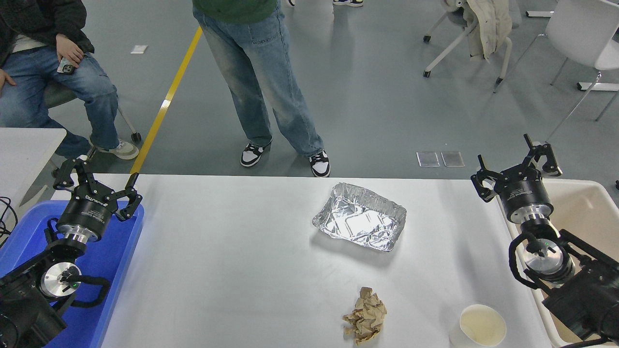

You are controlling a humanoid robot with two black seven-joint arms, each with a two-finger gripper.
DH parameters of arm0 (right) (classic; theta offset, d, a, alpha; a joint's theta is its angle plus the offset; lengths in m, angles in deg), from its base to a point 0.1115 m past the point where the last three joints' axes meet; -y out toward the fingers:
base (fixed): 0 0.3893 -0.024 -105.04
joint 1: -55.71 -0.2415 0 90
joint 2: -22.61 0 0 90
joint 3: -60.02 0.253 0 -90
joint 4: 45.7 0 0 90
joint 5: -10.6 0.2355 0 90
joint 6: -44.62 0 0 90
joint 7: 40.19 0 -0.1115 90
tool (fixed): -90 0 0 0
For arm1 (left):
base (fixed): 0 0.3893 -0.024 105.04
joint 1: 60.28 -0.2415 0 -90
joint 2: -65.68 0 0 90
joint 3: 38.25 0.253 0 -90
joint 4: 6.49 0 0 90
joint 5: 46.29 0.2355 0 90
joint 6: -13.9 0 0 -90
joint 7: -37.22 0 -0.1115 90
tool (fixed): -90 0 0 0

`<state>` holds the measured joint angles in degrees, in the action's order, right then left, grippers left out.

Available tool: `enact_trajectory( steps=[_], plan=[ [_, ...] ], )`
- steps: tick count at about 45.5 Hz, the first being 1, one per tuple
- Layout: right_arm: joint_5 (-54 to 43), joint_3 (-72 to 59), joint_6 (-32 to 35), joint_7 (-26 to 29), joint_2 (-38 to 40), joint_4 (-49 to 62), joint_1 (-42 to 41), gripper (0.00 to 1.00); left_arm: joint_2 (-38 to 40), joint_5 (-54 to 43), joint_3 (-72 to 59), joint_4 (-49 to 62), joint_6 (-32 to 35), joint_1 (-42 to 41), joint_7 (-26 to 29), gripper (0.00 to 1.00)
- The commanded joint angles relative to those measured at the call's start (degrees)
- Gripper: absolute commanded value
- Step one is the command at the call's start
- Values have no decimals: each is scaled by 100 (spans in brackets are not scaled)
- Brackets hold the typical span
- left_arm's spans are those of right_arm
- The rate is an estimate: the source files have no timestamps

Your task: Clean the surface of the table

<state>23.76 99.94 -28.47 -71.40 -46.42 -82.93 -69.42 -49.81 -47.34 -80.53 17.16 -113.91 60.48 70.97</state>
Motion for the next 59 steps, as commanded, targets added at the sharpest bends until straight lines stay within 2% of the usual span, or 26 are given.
enact_trajectory(
  steps=[1,5,8,18,21,23,32,40,45,48,54,59],
  plan=[
    [-67,-133,-38,9,161,-293,-3,100,0,0,0,0,2,0,0,100],
    [-164,-352,-29,219,459,-722,76,100,0,0,0,0,-7,0,0,100],
    [-269,-695,-82,527,924,-1433,103,100,0,0,0,0,2,0,0,100],
    [-471,-1003,-214,1415,3411,-3719,129,100,0,0,0,0,2,0,0,100],
    [-1216,-1056,-179,1696,4367,-4412,129,100,0,0,0,0,2,0,0,100],
    [-1481,-1082,-161,1828,4738,-4748,138,100,0,0,0,-9,1,0,0,100],
    [-2580,-1460,147,2136,5978,-5934,164,100,0,0,0,0,2,0,0,100],
    [-4276,-1645,146,2338,6366,-6276,147,100,0,0,0,0,2,0,0,100],
    [-4576,-1663,357,2435,6349,-6276,147,100,0,0,0,0,2,0,0,100],
    [-4638,-1689,690,2470,6322,-6276,147,100,0,0,0,0,2,0,0,100],
    [-5200,-1637,1780,2514,6261,-6261,59,100,0,0,0,0,2,0,0,100],
    [-5735,-1672,1808,2523,6164,-6276,59,100,0,0,0,0,2,0,0,100]
  ],
)
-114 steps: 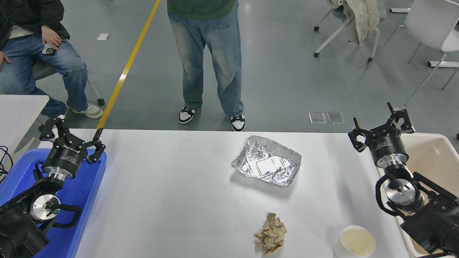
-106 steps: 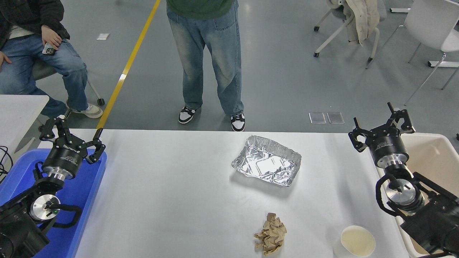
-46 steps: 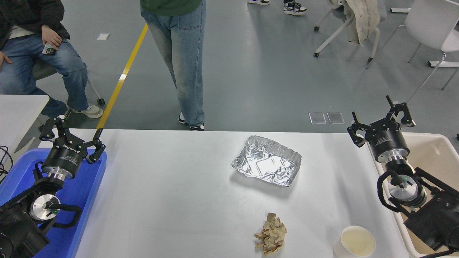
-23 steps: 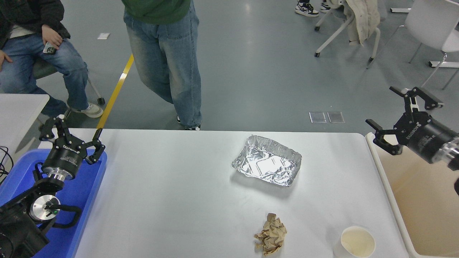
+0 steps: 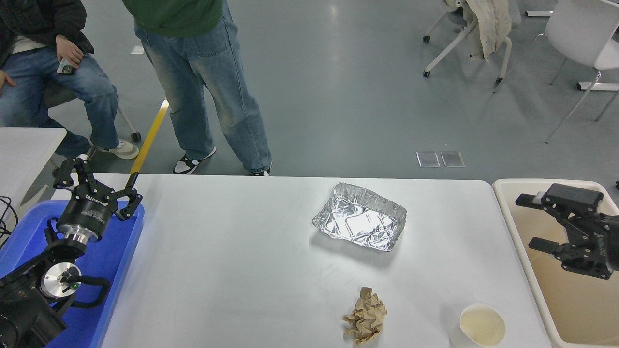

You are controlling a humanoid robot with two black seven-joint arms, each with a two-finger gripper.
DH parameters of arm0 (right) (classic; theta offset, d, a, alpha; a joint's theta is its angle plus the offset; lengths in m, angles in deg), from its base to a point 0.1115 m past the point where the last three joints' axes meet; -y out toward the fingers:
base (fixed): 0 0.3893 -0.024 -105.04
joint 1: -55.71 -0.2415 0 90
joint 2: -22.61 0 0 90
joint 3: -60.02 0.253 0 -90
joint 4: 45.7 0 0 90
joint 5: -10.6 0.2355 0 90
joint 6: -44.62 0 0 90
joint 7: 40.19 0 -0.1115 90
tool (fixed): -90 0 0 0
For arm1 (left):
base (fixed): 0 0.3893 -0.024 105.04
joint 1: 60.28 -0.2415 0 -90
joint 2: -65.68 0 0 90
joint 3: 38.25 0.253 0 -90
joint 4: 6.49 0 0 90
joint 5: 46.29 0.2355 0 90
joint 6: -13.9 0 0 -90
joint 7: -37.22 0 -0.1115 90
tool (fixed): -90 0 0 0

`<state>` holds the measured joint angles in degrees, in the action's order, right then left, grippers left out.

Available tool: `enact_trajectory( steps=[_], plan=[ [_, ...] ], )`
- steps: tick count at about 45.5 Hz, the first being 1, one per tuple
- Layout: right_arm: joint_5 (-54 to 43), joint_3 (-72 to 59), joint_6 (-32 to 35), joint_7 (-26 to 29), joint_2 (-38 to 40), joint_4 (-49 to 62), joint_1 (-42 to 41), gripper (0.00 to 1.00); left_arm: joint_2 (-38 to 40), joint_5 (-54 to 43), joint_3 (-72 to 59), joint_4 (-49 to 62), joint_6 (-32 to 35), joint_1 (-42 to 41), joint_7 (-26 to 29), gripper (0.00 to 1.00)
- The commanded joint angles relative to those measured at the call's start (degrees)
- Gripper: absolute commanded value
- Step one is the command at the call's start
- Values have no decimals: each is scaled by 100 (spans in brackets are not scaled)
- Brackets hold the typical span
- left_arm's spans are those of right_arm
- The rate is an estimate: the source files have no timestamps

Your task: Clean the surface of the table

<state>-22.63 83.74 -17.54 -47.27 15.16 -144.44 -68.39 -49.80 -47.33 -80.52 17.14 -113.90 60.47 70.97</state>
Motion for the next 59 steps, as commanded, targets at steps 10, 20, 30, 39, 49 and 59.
enact_trajectory(
  steps=[10,20,30,39,49,59],
  plan=[
    [-1853,-86,416,707,-441,-119,35,100,0,-1,0,1,1,0,0,100],
    [-2205,-490,-691,1130,-916,-66,220,100,0,-1,0,1,1,0,0,100],
    [-2697,-631,-867,1121,-1233,30,299,100,0,-1,0,1,1,0,0,100],
    [-2899,-719,-832,1095,-1400,57,396,100,0,-1,0,-7,1,0,0,100],
    [-3295,-754,-1183,1103,-1663,144,475,100,0,-1,0,1,1,0,0,100],
    [-3470,-850,-1395,1121,-1769,259,519,100,0,-1,0,1,1,0,0,100]
  ],
)
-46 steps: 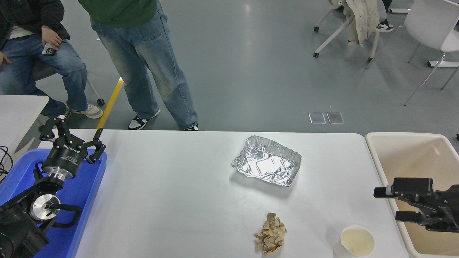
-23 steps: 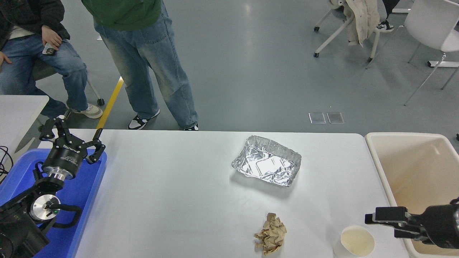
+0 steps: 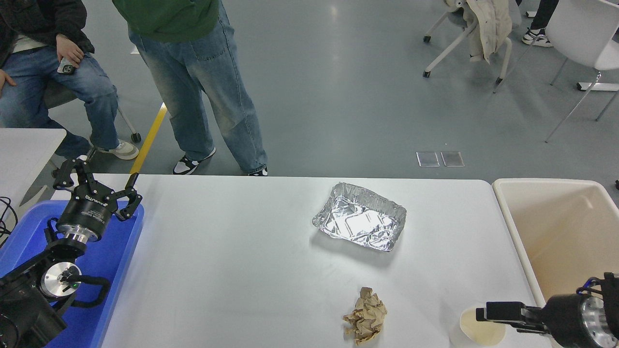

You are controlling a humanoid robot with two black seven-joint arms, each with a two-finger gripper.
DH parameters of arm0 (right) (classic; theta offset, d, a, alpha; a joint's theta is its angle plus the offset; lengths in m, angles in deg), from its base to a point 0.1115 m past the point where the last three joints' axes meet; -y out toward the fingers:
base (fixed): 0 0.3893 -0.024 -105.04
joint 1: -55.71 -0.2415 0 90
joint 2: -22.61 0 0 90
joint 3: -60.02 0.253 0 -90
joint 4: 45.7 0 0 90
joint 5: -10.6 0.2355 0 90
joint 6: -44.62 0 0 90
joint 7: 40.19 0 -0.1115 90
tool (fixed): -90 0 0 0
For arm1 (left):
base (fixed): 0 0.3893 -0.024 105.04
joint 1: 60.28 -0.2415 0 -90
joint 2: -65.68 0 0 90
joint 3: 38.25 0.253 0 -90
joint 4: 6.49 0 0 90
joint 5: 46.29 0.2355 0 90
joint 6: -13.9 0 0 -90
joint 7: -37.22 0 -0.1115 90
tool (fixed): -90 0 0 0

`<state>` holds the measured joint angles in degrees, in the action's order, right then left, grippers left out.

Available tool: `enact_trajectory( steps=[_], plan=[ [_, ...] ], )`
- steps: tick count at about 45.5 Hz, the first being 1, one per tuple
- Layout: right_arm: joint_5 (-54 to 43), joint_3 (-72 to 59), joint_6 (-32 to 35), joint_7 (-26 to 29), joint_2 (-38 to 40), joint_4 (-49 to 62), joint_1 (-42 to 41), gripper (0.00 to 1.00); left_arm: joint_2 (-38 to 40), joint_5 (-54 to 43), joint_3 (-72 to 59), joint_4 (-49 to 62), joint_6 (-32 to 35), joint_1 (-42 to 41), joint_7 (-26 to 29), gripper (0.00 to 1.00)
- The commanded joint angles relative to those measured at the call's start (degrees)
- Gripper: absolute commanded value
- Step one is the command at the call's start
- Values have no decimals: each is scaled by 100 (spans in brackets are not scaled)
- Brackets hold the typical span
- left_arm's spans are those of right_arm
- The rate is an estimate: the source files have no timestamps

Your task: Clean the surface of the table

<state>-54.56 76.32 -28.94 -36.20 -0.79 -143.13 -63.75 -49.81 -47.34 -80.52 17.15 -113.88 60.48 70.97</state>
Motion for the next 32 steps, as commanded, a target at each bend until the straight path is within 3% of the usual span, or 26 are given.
enact_trajectory(
  steps=[1,32],
  plan=[
    [-313,-135,-281,14,-200,136,55,100,0,0,0,0,0,0,0,100],
    [-814,-346,-545,-12,-499,523,152,96,0,0,0,0,0,0,0,100]
  ],
)
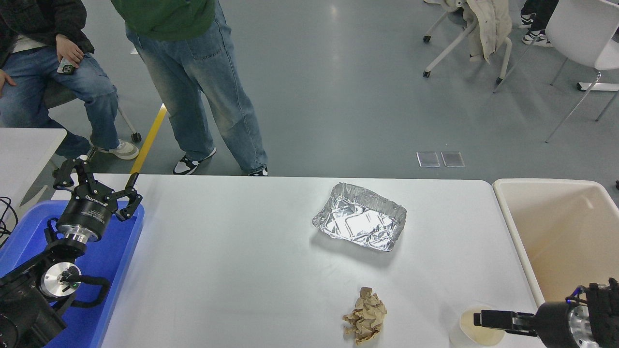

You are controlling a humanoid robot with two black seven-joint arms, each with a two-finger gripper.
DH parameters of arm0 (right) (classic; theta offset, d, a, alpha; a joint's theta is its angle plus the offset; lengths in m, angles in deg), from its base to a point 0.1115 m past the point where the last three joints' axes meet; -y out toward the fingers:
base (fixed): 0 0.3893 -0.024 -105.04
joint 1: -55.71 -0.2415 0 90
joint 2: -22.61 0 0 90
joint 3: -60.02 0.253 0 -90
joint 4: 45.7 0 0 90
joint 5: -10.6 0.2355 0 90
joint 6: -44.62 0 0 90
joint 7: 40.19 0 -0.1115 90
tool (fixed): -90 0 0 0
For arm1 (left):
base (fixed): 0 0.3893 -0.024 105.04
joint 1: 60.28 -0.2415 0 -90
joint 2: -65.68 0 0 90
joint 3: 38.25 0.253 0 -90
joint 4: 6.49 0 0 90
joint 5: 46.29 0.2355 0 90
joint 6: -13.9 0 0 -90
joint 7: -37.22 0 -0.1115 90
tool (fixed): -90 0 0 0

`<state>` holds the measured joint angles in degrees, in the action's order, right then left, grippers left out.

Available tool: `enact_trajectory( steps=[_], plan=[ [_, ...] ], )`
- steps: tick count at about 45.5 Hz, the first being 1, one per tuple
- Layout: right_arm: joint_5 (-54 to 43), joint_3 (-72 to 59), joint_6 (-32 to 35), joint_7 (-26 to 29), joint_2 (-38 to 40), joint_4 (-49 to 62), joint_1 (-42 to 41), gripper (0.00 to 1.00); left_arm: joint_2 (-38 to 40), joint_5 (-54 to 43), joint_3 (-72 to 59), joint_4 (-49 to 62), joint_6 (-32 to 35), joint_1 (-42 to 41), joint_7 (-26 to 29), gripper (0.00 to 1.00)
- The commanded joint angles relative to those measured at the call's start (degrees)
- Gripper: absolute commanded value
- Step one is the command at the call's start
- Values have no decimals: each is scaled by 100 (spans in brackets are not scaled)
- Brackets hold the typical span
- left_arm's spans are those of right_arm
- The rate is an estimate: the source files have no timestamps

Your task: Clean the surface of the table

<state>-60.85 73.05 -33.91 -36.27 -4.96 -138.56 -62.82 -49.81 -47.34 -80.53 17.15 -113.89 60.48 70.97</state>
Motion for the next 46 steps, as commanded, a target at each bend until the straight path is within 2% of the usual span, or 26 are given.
enact_trajectory(
  steps=[1,4,7,8,10,15,19,22,31,46],
  plan=[
    [-202,-20,-48,-5,-82,76,67,96,0,0,0,0,0,0,0,100],
    [-202,-20,-75,-14,-109,128,94,92,0,0,0,0,0,0,0,100],
    [-246,-20,-127,-14,-126,155,102,81,0,0,0,-8,0,0,0,100],
    [-325,-20,-145,-14,-126,155,102,74,0,0,0,0,0,0,0,100],
    [-369,-20,-154,-23,-126,155,102,65,0,0,0,0,0,0,0,100],
    [-404,-20,-154,-23,-118,155,94,63,0,0,0,-8,0,0,0,100],
    [-404,-20,-154,-23,-126,155,76,55,0,0,0,0,0,0,0,100],
    [-387,-20,-119,-5,-126,155,85,36,0,0,0,0,0,0,0,100],
    [-378,-28,-92,-14,-109,155,85,21,0,0,0,0,0,0,0,100],
    [-369,-20,-84,-76,-12,146,59,3,0,0,0,0,0,0,0,100]
  ],
)
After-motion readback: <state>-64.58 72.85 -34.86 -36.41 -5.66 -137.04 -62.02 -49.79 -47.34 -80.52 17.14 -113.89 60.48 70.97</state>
